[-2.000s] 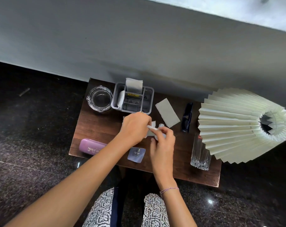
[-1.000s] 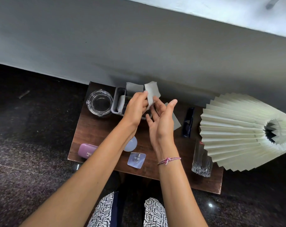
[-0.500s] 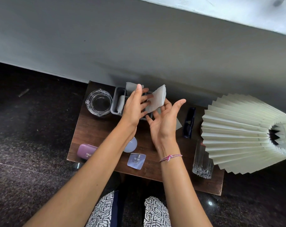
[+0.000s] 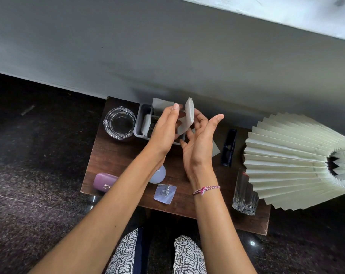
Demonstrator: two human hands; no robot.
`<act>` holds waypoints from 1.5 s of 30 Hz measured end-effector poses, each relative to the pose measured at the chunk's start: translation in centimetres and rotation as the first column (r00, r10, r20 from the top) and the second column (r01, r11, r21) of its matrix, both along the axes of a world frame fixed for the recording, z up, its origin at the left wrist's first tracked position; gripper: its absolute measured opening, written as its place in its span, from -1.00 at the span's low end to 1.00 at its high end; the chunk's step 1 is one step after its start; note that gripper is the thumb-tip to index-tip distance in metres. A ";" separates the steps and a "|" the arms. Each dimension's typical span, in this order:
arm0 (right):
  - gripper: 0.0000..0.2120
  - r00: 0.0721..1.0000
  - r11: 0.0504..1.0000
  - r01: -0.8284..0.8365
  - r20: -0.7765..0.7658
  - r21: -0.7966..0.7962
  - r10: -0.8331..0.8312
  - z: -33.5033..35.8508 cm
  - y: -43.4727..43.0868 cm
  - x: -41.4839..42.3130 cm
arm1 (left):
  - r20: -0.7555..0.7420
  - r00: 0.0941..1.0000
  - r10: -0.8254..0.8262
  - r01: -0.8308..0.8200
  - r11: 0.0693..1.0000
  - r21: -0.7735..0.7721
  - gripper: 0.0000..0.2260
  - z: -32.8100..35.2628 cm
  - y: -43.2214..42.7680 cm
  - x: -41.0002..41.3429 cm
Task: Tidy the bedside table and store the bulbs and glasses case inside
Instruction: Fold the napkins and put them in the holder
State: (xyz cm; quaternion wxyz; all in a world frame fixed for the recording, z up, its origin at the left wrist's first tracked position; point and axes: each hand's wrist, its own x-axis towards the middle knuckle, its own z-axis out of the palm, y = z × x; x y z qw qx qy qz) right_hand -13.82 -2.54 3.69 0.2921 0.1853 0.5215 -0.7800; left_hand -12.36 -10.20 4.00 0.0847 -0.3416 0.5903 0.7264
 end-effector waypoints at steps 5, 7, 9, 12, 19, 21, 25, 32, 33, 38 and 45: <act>-0.39 0.998 1.000 0.003 0.056 0.028 -0.004 -0.5 0.2 0.1 | 0.113 0.993 0.019 -0.021 1.000 0.013 -0.65 -0.5 -0.5 0.1; -0.39 0.998 0.999 -0.003 0.071 0.038 0.000 -0.6 0.2 0.3 | 0.126 0.992 0.010 -0.013 1.000 0.020 -0.61 -0.7 -0.5 0.2; -0.37 0.997 0.998 -0.010 0.074 0.057 0.006 -0.8 0.3 0.5 | 0.128 0.992 0.005 -0.008 1.000 0.022 -0.60 -0.8 -0.4 0.4; -0.39 0.999 0.997 0.002 0.049 0.076 -0.006 -0.9 0.4 0.8 | 0.127 0.992 0.006 -0.008 1.000 0.017 -0.61 -1.0 -0.5 0.7; -0.41 0.996 0.988 0.052 0.061 0.143 -0.061 -1.0 1.1 1.3 | 0.162 0.986 0.035 -0.002 0.981 -0.196 -0.74 -1.9 -1.9 1.6; -0.41 0.995 0.988 0.052 0.073 0.148 -0.064 -1.1 1.1 1.4 | 0.184 0.982 0.053 0.001 0.960 -0.280 -0.72 -2.1 -2.8 1.8; -0.43 0.995 0.988 0.046 0.077 0.147 -0.057 -1.1 0.6 1.6 | 0.201 0.971 0.129 -0.039 0.915 -0.401 -0.75 -1.9 -4.8 1.9; -0.46 0.998 0.984 0.037 0.037 0.176 -0.045 -1.1 -0.4 1.8 | 0.170 0.969 0.179 -0.079 0.877 -0.474 -0.88 -0.8 -5.6 2.0; -0.46 0.998 0.981 0.046 0.027 0.189 -0.052 -1.1 -0.4 1.8 | 0.160 0.973 0.166 -0.072 0.879 -0.472 -0.89 -0.5 -5.2 2.0; -0.46 0.989 0.958 0.144 -0.002 0.246 -0.148 -1.2 0.6 1.7 | 0.118 0.992 0.050 0.007 0.899 -0.438 -0.87 0.3 -2.3 1.1; -0.53 0.969 0.897 0.219 0.023 0.385 -0.246 -2.2 3.5 1.9 | 0.051 0.969 -0.242 0.239 0.860 -0.450 -0.84 0.0 3.6 -0.9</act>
